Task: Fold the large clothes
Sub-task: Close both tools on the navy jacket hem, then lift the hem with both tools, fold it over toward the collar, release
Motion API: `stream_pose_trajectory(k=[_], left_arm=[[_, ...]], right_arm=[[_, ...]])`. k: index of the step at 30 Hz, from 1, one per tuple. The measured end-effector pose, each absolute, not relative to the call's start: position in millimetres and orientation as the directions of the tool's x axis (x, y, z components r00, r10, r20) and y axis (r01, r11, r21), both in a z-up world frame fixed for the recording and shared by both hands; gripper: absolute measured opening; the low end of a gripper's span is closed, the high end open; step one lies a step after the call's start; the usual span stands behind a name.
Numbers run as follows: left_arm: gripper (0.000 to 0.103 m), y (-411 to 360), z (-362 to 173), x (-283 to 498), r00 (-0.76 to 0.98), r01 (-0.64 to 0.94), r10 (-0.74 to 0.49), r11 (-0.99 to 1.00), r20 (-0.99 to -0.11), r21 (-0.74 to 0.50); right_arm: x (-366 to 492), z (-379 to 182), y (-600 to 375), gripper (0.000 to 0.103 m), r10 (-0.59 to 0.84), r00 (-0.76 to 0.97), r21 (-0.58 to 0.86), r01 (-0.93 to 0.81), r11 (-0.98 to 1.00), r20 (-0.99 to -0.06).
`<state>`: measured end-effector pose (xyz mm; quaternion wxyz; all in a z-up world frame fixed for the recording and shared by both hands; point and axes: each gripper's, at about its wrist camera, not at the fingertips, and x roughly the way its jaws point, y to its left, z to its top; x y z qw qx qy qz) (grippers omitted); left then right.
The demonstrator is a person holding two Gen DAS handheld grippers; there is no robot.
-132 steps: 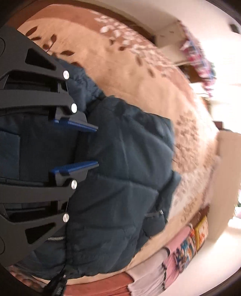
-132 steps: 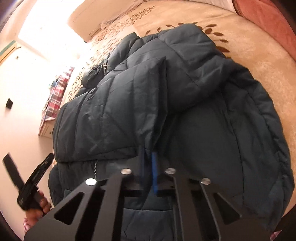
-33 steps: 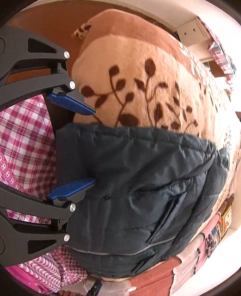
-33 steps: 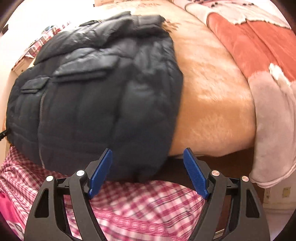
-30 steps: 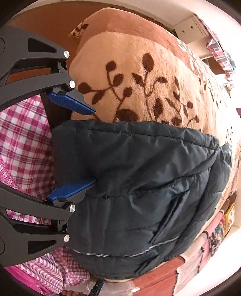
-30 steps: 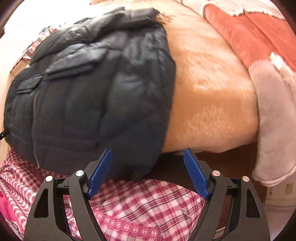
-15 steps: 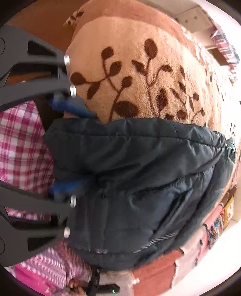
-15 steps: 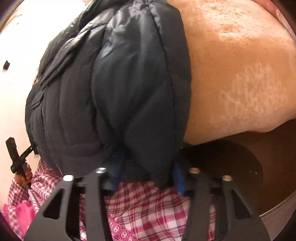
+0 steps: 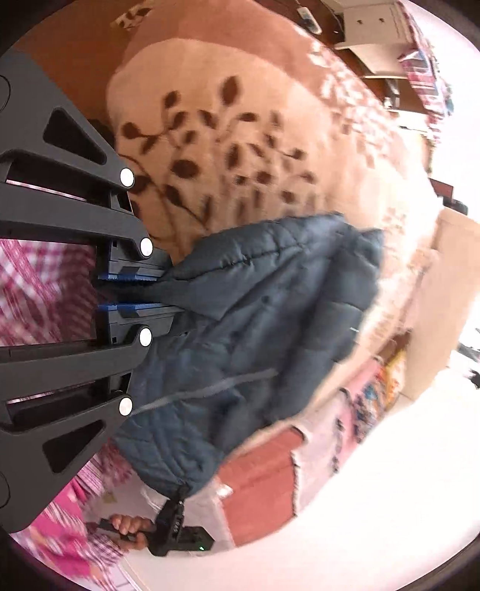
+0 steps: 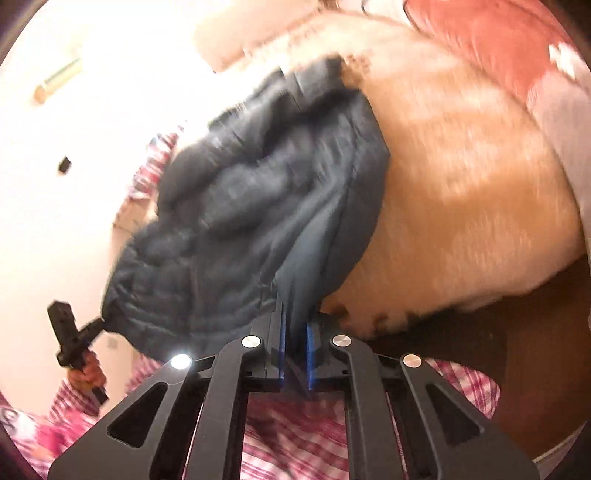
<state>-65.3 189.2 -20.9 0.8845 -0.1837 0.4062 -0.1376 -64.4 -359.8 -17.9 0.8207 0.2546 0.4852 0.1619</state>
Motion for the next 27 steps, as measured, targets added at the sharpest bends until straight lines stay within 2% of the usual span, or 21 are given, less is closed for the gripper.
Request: stream_pose_trajectory(k=[6,13,21,27], left_arm=[[0.008,185.0,44.1,-29.9,0.73,0.148,-0.392,0.89,-0.559,-0.432],[0.008,195.8,102.4,54.9,0.805,0.112,-0.354,0.879,-0.476,-0.464],[0.008,191.0,130.3,208.8,0.831,0.014,-0.248,0.905,-0.499,-0.426],[0.008,187.2,108.8,328.9,0.825,-0.082,-0.148,0.924,-0.546,-0.374]], right_arm=[[-19.6,40.1,-357.3,0.009,0.521,0.581,0.601,-0.067,0.797,-0.626],[65.0,94.3,-364.8,0.009,0.487,0.674,0.616,-0.06,0.786,-0.556],[208.7,132.1,-365.3,0.009,0.404,0.719,0.585,0.004,0.811,-0.565],[327.7,118.1,-347.9,0.009,0.325,0.716,0.515,0.057,0.855,-0.618]])
